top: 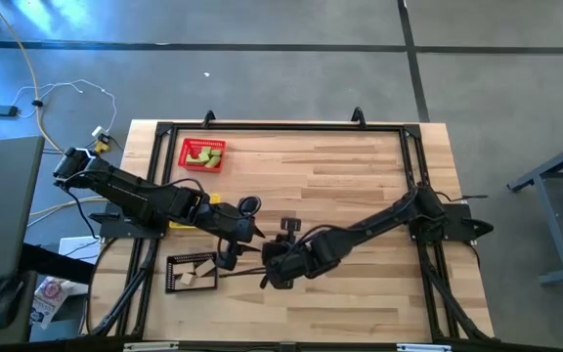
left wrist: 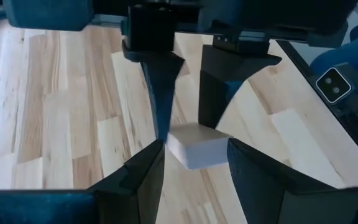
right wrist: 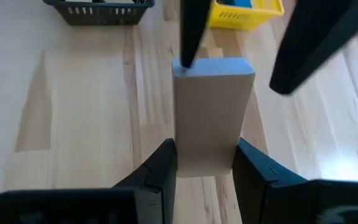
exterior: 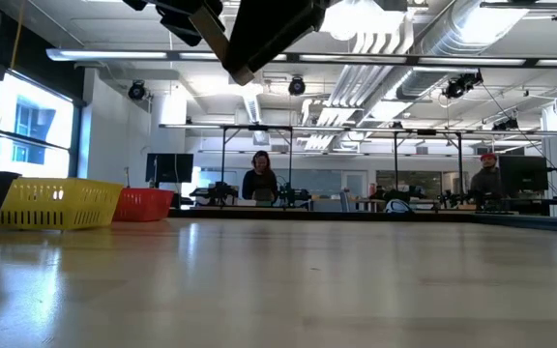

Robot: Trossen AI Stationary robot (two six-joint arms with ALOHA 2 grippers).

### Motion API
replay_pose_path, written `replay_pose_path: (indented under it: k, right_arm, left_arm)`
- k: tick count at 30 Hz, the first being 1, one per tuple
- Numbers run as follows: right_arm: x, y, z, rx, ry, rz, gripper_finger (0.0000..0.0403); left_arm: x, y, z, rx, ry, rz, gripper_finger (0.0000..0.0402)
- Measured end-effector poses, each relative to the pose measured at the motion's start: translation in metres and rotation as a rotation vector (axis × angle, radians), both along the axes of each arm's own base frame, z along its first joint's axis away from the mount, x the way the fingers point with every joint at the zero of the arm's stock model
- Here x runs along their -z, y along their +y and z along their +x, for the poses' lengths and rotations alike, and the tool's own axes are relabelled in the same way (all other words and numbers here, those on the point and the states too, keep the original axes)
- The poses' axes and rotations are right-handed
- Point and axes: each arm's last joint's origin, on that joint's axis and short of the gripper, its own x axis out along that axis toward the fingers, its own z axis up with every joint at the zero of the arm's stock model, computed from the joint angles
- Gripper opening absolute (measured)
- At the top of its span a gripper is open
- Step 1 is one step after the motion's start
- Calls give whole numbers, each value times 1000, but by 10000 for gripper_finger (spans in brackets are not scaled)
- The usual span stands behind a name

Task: Sort & place blocks by color
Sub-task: Put the rectangular wooden block into the black basket

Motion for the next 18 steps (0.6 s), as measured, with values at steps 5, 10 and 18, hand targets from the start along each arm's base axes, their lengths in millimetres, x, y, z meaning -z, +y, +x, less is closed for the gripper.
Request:
replay_pose_path:
  k: [5, 10, 18]
  right_arm:
    - [2, -4, -2, 50, 20, 32, 92]
    - [1, -3, 1, 48, -9, 48, 92]
    - [0, -5, 4, 78, -35, 113, 92]
  left_arm:
    - [2, 0, -1, -46, 28, -49, 163]
    - [3, 1, -2, -58, 43, -53, 163]
    - [3, 0, -2, -47, 42, -43, 163]
